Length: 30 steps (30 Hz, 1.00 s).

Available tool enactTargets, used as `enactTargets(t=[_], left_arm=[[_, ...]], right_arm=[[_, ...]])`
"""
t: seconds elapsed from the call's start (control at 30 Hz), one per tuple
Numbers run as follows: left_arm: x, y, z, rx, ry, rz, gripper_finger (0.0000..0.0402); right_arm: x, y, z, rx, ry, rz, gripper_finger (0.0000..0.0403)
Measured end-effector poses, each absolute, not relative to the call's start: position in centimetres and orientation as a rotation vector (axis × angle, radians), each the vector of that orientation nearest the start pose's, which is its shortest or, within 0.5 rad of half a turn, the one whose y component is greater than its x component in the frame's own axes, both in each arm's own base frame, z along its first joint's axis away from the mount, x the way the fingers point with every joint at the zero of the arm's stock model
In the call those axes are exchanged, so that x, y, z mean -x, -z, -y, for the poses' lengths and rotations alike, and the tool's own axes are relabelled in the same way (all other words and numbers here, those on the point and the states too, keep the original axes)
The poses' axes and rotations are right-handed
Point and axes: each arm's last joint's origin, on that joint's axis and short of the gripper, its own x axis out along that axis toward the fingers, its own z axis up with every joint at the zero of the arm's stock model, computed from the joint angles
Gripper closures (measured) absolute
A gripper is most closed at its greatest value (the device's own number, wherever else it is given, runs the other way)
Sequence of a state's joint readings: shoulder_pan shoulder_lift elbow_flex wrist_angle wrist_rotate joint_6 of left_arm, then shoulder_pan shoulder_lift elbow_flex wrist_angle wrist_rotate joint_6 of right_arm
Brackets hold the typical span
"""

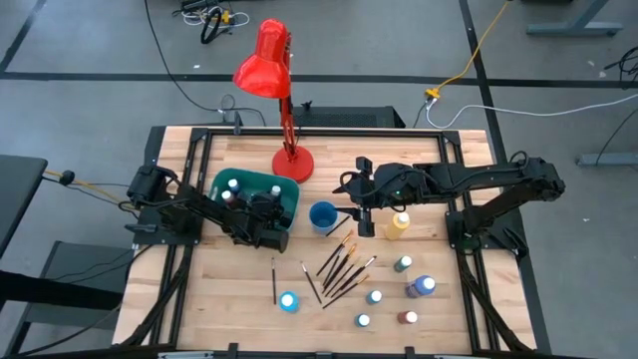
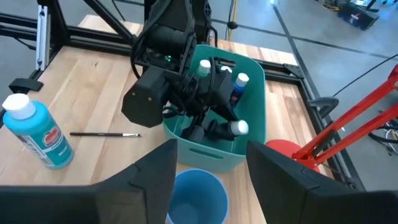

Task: Pick & Place Paint Supplies
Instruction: Put the black paint bottle into the green bin

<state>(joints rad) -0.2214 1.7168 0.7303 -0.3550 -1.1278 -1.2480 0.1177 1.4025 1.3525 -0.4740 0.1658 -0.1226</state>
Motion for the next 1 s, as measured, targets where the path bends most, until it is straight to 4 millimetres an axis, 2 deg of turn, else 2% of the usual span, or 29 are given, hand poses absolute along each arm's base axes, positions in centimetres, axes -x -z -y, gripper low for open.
enactTargets(t=[0.17, 0.4, 0.6, 0.73, 0.87, 1.0], left_arm=[[-26.1, -11.5, 3.2, 0.217, -1.207, -0.410, 0.0186], [-26.6, -11.9, 3.3, 0.210, -1.202, -0.399, 0.0192], [-27.7, -13.7, 3.3, 0.165, -1.167, -0.420, 0.0195], [-28.3, -15.0, 2.8, 0.193, -1.148, -0.437, 0.0195], [-28.9, -16.1, 2.0, 0.245, -1.089, -0.514, 0.0195], [-29.6, -17.9, 1.0, 0.258, -0.924, -0.663, 0.0196]], right_arm=[[-30.5, -36.3, -3.1, 0.194, 0.015, -0.521, 0.0199], [-30.5, -36.3, -3.1, 0.193, 0.015, -0.520, 0.0199], [-30.5, -36.3, -3.1, 0.193, 0.015, -0.519, 0.0199], [-30.5, -36.4, -3.1, 0.192, 0.015, -0.518, 0.0199], [-30.5, -36.3, -3.1, 0.193, 0.015, -0.520, 0.0199], [-30.5, -36.3, -3.1, 0.193, 0.015, -0.519, 0.0199]])
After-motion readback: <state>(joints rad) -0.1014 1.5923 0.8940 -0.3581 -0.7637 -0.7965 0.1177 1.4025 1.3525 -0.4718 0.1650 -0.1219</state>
